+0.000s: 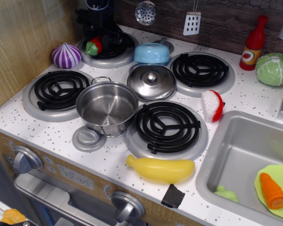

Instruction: Put pepper in pan

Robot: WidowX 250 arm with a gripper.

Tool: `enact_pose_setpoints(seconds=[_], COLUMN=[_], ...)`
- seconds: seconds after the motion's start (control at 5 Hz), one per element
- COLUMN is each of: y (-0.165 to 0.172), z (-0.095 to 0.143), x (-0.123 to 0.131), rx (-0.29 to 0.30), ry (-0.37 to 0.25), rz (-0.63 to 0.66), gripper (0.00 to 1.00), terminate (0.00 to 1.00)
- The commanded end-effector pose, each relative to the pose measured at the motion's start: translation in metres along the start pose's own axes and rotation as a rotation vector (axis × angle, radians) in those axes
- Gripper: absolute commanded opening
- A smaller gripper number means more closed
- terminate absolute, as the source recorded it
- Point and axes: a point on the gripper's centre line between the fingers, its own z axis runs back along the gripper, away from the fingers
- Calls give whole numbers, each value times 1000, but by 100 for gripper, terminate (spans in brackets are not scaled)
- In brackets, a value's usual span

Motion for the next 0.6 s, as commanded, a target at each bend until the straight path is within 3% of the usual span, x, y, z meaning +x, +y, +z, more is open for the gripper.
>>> enact_pose_setpoints(seconds=[0.0,0.2,0.4], y=[-26,-53,-76], z=[79,92,96], x=[6,-18,-46], rx=[57,6,12], ry=[-22,24,37], rz=[94,190,273], gripper=[0,0,0], terminate=[0,0,0])
